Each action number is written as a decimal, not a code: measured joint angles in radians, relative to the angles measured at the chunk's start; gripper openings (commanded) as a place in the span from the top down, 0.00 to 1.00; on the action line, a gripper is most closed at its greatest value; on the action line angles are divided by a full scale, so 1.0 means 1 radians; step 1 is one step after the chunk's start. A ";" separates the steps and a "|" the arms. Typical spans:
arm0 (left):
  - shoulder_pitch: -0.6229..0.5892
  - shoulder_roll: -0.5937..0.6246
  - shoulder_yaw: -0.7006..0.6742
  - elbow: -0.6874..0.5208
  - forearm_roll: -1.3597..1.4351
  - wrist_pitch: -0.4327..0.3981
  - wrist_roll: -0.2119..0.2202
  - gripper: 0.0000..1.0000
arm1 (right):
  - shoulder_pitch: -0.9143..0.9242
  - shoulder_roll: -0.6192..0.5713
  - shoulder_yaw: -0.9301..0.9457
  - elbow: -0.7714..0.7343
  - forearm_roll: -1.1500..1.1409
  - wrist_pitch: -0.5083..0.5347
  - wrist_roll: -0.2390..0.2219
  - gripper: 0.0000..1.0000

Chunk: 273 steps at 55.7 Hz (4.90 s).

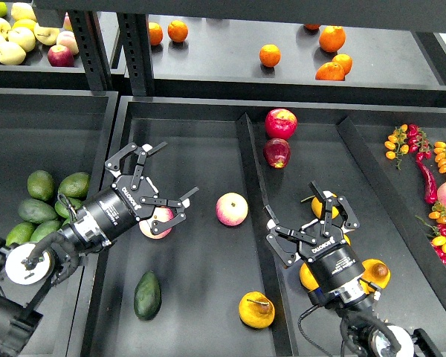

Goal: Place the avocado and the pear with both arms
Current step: 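Move the left gripper down toward the dark avocado in the middle bin, then close the left gripper around the dark avocado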

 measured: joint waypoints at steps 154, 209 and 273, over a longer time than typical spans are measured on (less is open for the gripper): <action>-0.573 -0.214 1.216 0.317 0.650 0.000 0.000 0.01 | 0.000 0.000 0.038 -0.024 -0.009 -0.030 -0.002 0.00; -0.578 -0.214 1.235 0.362 0.774 0.000 0.000 0.01 | 0.000 0.000 0.034 -0.031 -0.011 -0.030 -0.002 0.00; -0.461 -0.256 1.159 0.399 0.761 0.000 -0.001 0.71 | 0.000 0.000 0.034 -0.033 -0.011 -0.032 -0.002 0.00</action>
